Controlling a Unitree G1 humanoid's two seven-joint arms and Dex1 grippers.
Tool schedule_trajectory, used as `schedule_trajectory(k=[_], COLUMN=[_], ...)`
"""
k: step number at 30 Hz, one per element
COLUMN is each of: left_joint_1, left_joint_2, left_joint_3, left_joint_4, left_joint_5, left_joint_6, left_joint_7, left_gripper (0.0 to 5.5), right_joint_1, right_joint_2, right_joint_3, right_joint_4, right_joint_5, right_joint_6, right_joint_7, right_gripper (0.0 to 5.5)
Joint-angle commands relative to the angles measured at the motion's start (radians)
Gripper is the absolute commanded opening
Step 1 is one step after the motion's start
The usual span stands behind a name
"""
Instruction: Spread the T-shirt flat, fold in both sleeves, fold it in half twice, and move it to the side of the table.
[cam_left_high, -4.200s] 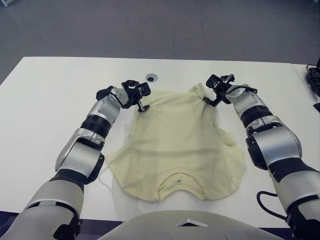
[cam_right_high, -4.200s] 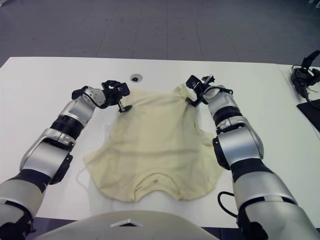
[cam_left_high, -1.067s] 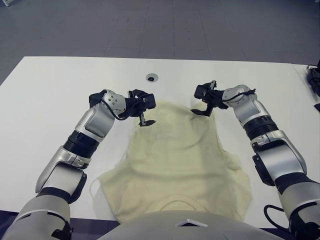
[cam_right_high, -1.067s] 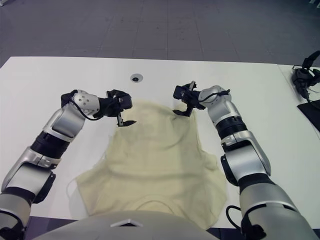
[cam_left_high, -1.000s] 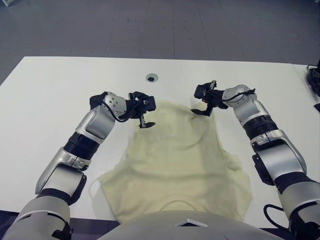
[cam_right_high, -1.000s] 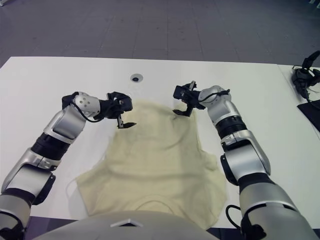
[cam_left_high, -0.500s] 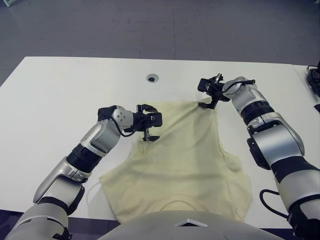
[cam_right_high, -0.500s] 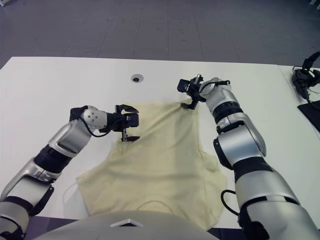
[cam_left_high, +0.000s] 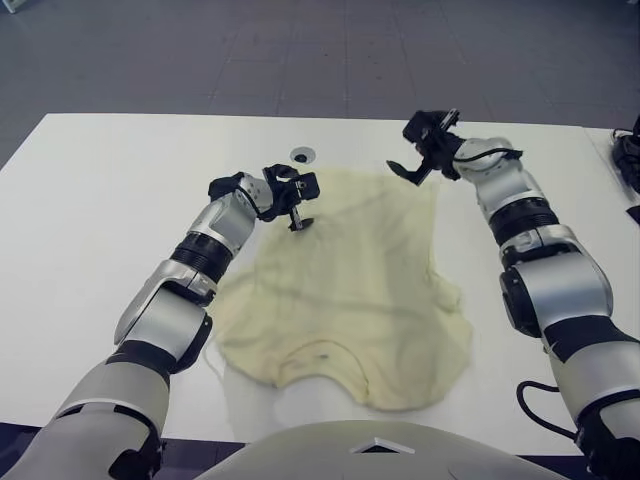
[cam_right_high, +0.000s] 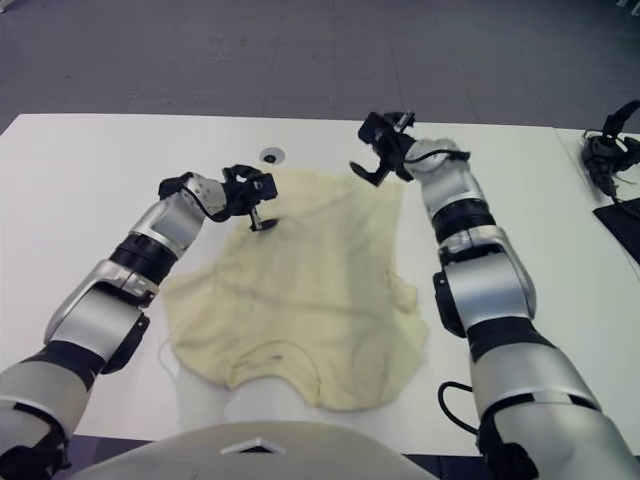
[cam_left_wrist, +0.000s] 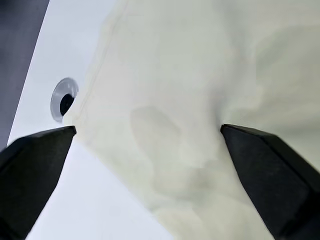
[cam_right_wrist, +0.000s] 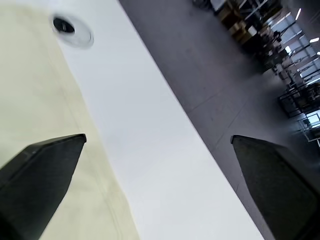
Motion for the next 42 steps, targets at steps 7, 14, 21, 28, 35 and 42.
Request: schedule_trajectory(k=[7,14,21,28,35,42], left_joint_1=[0.284,0.678,1.003,1.079,1.046,1.062], left_joint_2=[0.164,0.222,0.153,0.091,0.026,0.018], left_joint_3=[0.407,0.985,1.258,1.166,1.026,0.985], left_joint_4=[-0.705,-1.269,-1.389,-1.31,-1.154,-1.13], left_joint_5=[-0.289,-0.566,-0.695,-0.735,-0.738,-0.77], left_joint_6=[0.239,0.91,1.222,1.122,0.997,0.945], left_joint_7=[-0.074,-0.134,-0.208,-0.122,-0.002,0.058], left_gripper=[5.4,5.4,5.4,5.09,3.87,2.65], right_joint_1=[0.55,0.816,0.987,0.829,0.774,0.756], right_joint_2=[-0.159,0.112,0.417,0.412,0.383,0.361], right_joint_3=[-0.095,-0.461,-0.645,-0.667,-0.634,-0.621], right_joint_4=[-0.851,-1.414,-1.788,-1.808,-1.756,-1.729], right_joint_5=[0.152,0.303,0.429,0.499,0.539,0.574], right_joint_6=[0.42,0.843,1.206,1.359,1.371,1.368], right_joint_7=[0.203,-0.091,-0.224,-0.293,-0.315,-0.33], right_gripper=[5.38,5.38,5.38,5.4,5.4,5.4])
